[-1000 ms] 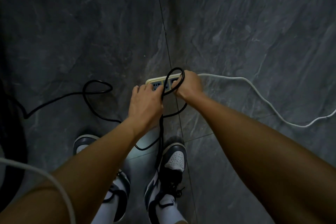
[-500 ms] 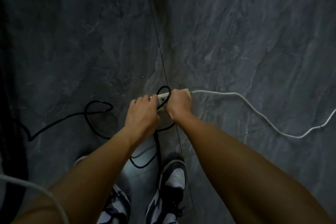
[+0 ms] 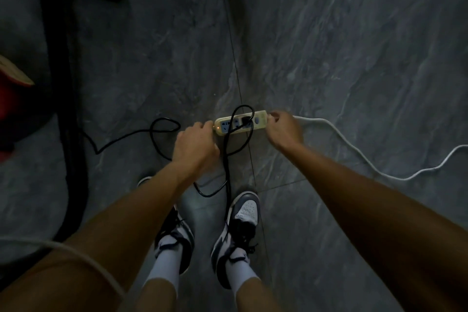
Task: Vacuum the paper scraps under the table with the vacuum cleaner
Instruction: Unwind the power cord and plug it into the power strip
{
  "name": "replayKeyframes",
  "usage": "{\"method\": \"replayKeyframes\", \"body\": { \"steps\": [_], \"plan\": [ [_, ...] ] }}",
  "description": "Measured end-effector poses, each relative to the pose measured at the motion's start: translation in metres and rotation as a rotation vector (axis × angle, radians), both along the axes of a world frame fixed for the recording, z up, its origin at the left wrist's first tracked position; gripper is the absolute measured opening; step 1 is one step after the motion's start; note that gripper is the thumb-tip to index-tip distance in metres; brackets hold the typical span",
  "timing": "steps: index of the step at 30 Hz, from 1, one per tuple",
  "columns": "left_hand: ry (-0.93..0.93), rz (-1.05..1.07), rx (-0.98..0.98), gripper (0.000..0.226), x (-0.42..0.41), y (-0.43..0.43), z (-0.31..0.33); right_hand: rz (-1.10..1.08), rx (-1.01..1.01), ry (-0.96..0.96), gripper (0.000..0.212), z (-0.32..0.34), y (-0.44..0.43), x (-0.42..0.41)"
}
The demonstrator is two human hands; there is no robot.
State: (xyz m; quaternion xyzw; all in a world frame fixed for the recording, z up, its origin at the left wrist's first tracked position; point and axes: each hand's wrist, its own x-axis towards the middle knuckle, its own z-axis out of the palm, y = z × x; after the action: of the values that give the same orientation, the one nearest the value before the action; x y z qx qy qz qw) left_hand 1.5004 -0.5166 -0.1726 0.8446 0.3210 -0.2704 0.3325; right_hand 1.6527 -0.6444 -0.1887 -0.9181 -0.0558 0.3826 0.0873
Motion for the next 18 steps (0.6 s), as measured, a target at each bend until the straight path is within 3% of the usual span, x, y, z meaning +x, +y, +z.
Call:
{"method": "replayKeyframes", "body": {
  "steps": [5,9,18],
  "plan": [
    [-0.080,0.094,0.046,0.036,-0.021,0.026,0.070,0.111,0.189,-0.081,0.036,0.081,0.035,-0.039],
    [-0.119,0.205,0.127,0.034,-0.053,0.043,0.116,0.186,0.336,-0.016,0.037,0.133,0.081,-0.087],
    [-0.078,0.427,0.236,0.035,-0.183,0.069,0.197,0.412,0.378,0.140,0.035,0.204,0.110,-0.187]
  ]
}}
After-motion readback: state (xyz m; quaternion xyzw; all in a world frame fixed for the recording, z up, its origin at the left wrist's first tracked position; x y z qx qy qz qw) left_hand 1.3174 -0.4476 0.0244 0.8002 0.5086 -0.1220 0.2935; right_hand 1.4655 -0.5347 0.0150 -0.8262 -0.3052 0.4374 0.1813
